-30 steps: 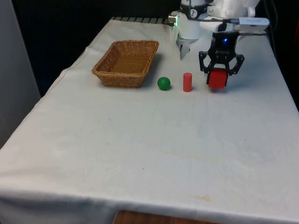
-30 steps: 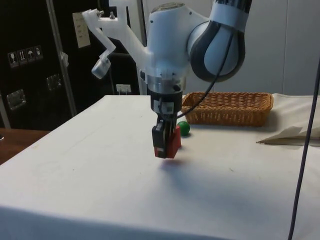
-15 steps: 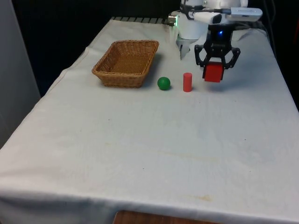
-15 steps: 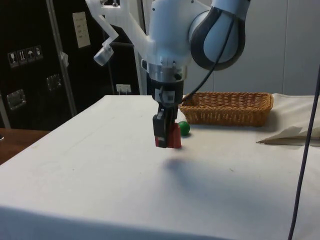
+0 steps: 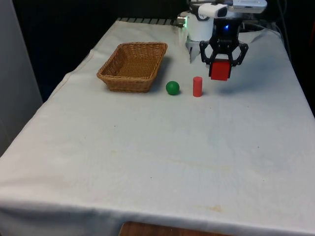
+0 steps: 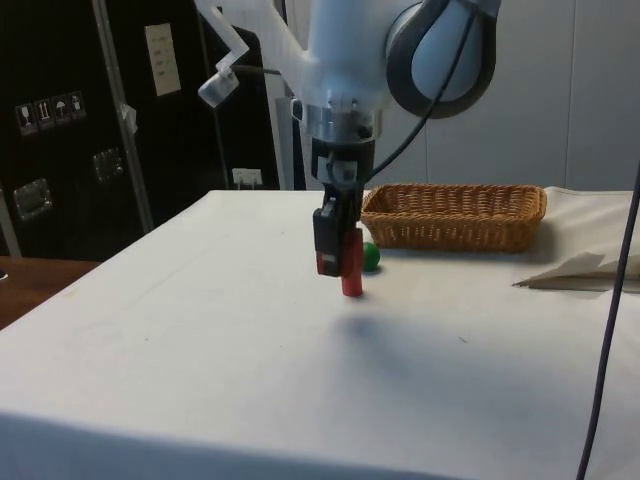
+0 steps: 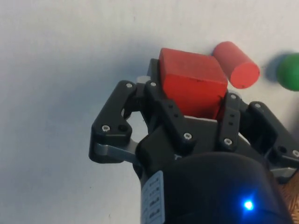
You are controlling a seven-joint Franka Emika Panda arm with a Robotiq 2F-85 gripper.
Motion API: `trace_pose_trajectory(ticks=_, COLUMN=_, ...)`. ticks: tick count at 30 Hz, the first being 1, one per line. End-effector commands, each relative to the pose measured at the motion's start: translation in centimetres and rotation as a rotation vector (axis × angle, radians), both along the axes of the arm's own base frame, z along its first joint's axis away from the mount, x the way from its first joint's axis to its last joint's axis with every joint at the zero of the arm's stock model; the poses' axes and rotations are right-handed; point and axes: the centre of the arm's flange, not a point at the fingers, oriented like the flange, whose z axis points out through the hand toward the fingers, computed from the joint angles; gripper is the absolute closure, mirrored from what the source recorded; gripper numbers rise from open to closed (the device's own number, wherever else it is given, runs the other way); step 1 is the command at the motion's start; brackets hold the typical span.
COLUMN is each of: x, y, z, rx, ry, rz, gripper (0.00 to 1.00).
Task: Pick up the object to the left of the cylinder and place it into the basket.
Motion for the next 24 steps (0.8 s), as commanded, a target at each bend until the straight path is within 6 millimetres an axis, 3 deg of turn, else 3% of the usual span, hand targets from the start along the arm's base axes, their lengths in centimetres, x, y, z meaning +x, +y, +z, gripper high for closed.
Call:
trace_pose_trajectory(ticks=1, x=-0.2, y=-0.4, z=0.3, rx=-0.001, ry=-0.001, rz=0.0, gripper=1.0)
trace_pose_trajectory(ticks=17, x=-0.9, y=-2.7, z=2.0, rx=0.02, ry=-0.009, rz=-0.001, gripper=1.0)
trace_pose_trajectory(ticks=24, x=-1.5, y=-4.9, z=2.7, rx=0.021, ry=-0.01, rz=0.0, gripper=1.0)
